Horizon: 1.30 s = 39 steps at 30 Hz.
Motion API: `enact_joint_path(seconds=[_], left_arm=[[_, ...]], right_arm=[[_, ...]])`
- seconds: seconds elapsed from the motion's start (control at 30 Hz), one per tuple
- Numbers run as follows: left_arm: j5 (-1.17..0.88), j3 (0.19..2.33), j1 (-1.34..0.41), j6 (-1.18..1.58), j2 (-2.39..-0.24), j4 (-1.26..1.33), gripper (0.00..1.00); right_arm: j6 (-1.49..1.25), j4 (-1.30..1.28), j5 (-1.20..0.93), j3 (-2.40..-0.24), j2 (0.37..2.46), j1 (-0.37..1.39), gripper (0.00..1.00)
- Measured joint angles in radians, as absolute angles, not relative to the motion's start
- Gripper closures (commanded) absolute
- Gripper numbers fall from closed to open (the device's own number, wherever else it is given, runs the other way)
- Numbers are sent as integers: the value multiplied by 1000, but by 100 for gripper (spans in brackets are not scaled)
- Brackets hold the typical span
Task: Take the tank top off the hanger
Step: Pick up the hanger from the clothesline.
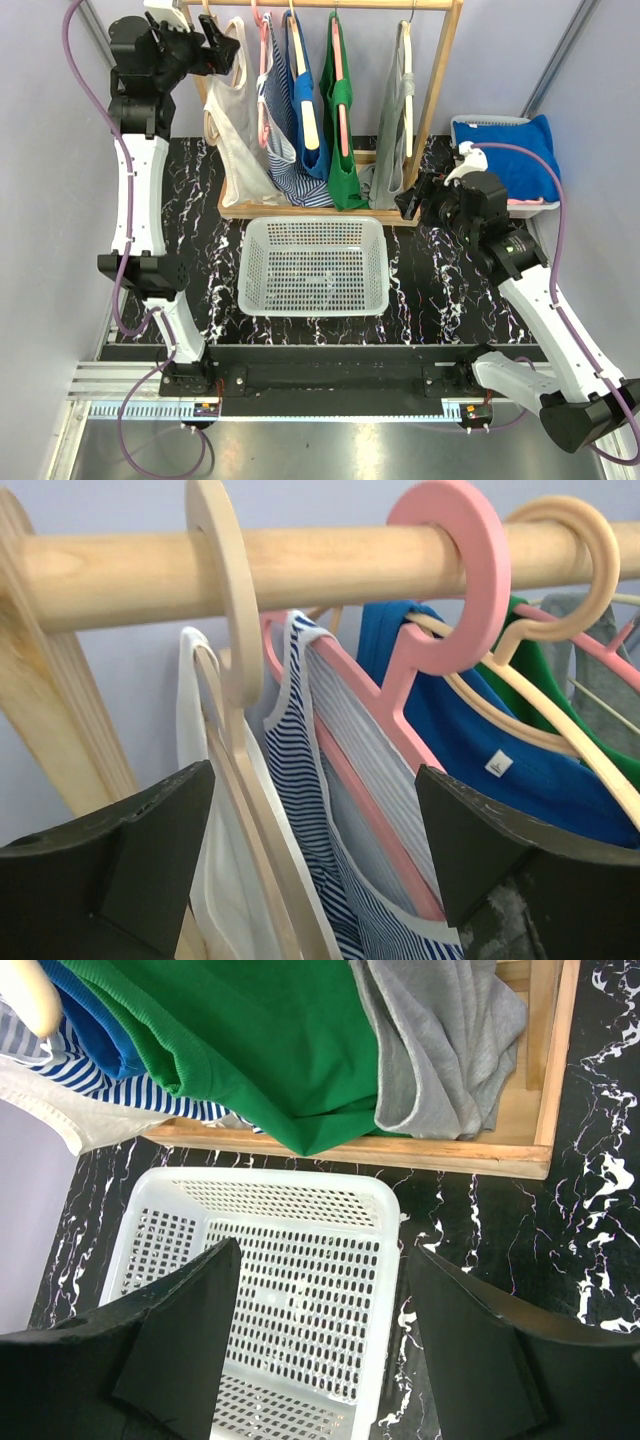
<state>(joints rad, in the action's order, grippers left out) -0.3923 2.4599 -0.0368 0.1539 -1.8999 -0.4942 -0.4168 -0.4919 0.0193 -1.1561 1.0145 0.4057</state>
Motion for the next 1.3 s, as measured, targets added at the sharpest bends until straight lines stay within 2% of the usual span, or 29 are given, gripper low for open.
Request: enact_joint_path(seconds=[0.2, 0.37, 0.63, 0.77, 0.97, 1.1, 1.3], left_arm=[[-367, 2406, -39, 134, -1899, -459, 41], [-360, 2373, -45, 120, -1900, -477, 43], [-356, 2331, -46, 97, -1887, -464, 54], [-357, 2302, -47, 78, -1874, -462, 67], [-345, 2284, -47, 48, -1865, -469, 77], [-332, 2291, -54, 30, -1865, -492, 100], [-308, 2302, -61, 14, -1865, -513, 100]], right_arm=[[-421, -491, 20, -1147, 1015, 406, 23], [-424, -491, 30, -1142, 1011, 406, 23], [-427, -491, 44, -1140, 996, 406, 22], [-427, -491, 45, -1139, 989, 406, 23], [-431, -491, 44, -1139, 973, 406, 23], [-434, -491, 44, -1139, 973, 406, 25], [-435, -490, 41, -1139, 981, 406, 26]])
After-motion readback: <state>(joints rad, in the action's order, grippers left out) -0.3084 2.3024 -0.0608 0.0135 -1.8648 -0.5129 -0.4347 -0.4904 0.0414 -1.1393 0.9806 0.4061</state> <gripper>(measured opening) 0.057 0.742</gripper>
